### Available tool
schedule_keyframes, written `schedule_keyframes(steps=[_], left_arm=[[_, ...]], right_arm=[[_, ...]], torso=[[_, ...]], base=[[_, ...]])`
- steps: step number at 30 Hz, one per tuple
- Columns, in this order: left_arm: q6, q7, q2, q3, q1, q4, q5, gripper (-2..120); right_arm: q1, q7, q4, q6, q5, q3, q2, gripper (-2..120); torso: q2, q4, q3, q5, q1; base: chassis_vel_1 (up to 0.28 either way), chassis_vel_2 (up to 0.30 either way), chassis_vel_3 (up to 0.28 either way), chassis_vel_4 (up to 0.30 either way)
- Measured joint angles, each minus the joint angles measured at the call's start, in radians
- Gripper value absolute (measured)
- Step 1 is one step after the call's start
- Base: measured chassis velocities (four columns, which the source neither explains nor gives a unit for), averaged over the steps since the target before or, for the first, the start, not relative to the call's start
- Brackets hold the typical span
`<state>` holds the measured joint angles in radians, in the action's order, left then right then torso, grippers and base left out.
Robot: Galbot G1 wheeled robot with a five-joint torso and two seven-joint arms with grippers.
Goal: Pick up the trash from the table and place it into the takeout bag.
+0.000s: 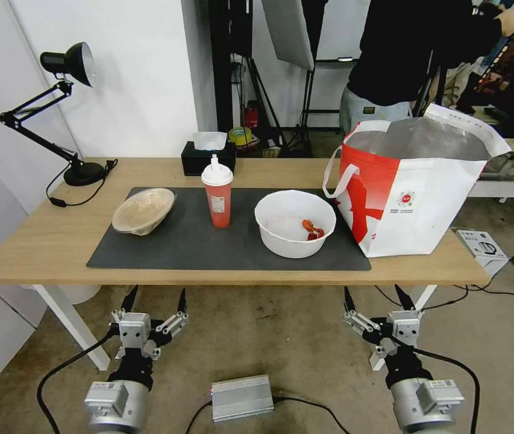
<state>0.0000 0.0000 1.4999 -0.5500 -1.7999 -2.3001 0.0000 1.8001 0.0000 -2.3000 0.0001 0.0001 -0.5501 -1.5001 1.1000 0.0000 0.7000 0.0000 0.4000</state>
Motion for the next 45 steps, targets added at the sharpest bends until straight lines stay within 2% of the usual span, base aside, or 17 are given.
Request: schedule_keyframes(steps=[25, 28, 32, 33, 37, 38, 41, 44, 45], left_arm=[[0.002, -0.002, 0.0, 0.0, 0.0, -0.002, -0.003, 100], [0.02, -0.031, -0.009, 0.003, -0.004, -0.022, -0.033, 100], [0.108, -0.169, -0.053, 0.02, -0.023, -0.123, -0.174, 100], [0.108, -0.169, -0.053, 0.02, -0.023, -0.123, -0.174, 100], [0.201, -0.313, -0.099, 0.038, -0.042, -0.2, -0.326, 100], [0.201, -0.313, -0.099, 0.038, -0.042, -0.2, -0.326, 100], [0.2, -0.33, -0.111, 0.041, -0.034, -0.206, -0.375, 100], [0.197, -0.33, -0.111, 0.042, -0.033, -0.206, -0.377, 100], [0.192, -0.33, -0.11, 0.042, -0.032, -0.206, -0.377, 100]], right_arm=[[-0.001, 0.0, 0.0, -0.002, 0.001, 0.001, 0.002, 100], [-0.018, 0.008, -0.009, -0.028, 0.02, 0.008, 0.025, 100], [-0.1, 0.051, -0.058, -0.154, 0.107, 0.046, 0.128, 100], [-0.1, 0.051, -0.058, -0.154, 0.107, 0.046, 0.128, 100], [-0.186, 0.097, -0.108, -0.286, 0.196, 0.085, 0.236, 100], [-0.186, 0.097, -0.108, -0.286, 0.196, 0.085, 0.236, 100], [-0.246, 0.129, -0.144, -0.379, 0.261, 0.113, 0.312, 100], [-0.261, 0.132, -0.148, -0.39, 0.269, 0.116, 0.332, 100], [-0.275, 0.138, -0.155, -0.413, 0.284, 0.126, 0.35, 100]], torso=[[0.0, 0.0, 0.0, 0.0, 0.0], [0.0, -0.0003, 0.0, -0.0001, 0.0], [0.0, 0.0, 0.0, 0.0, 0.0], [0.0, 0.0, 0.0, 0.0, 0.0], [0.0, 0.0002, 0.0, 0.0003, 0.0], [0.0, 0.0002, 0.0, 0.0003, 0.0], [0.0, 0.0, 0.0, 0.0, 0.0], [0.0, 0.0006, 0.0, -0.0003, 0.0], [0.0, -0.0004, 0.0, 0.0007, 0.0]], base=[[0.0, 0.0, 0.0, 0.0], [0.0, 0.0, 0.0, 0.0], [0.0, 0.0, 0.0, 0.0], [0.0, 0.0, 0.0, 0.0], [0.0, 0.0, 0.0, 0.0], [0.0, 0.0, 0.0, 0.0], [0.0, 0.0, 0.0, 0.0], [0.0, 0.0, 0.0, 0.0], [0.0, 0.0, 0.0, 0.0]])
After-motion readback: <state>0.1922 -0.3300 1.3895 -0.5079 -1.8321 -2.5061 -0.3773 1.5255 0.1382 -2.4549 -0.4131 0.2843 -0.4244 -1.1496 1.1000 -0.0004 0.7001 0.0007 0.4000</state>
